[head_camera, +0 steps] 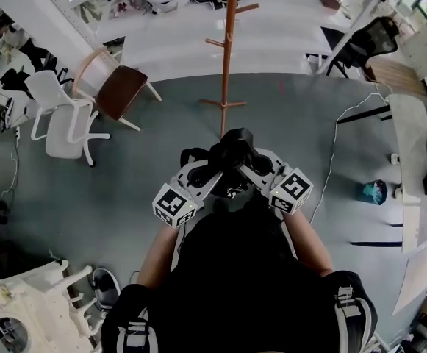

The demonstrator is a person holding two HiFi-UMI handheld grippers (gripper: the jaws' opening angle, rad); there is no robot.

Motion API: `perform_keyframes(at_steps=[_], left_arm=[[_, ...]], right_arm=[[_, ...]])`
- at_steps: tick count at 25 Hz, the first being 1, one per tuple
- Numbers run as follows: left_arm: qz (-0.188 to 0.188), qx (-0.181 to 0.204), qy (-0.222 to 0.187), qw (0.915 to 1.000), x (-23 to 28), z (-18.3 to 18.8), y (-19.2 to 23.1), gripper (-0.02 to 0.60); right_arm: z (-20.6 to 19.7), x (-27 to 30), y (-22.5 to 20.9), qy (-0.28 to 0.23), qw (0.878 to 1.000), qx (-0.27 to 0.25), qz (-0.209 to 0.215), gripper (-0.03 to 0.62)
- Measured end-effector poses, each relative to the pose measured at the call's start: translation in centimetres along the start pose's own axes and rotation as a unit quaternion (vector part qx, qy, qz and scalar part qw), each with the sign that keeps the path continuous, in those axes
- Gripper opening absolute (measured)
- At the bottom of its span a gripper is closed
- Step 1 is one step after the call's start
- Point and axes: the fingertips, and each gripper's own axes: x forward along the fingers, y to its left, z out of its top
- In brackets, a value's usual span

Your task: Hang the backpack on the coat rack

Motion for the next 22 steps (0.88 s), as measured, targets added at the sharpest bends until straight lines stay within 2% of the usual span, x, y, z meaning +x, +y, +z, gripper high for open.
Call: perform_keyframes(at_steps=[3,9,14,22], left_arm=[[0.000,-0.002,-0.004,1.0000,0.3,0.1,-0.1,0.081],[0.024,-0.017,-0.010,0.9995,1.2,-0.1,0.7,0.080],[0.037,-0.021,-0.002,0.9991,5.1,1.0,2.0,0.080],[0.071,-0.025,-0.004,0.9971,11.9,3.0,3.3,0.080]], right_arm=[[0.2,-0.3,-0.2,0.005,1.000,0.003,-0.007,0.100],[0.1,0.2,-1.5,0.016,1.000,-0.007,0.010,0.100],[1.4,-0.5,-5.5,0.022,1.000,0.006,0.021,0.100],[3.5,-2.5,-12.1,0.031,0.997,0.006,0.064,0.100]])
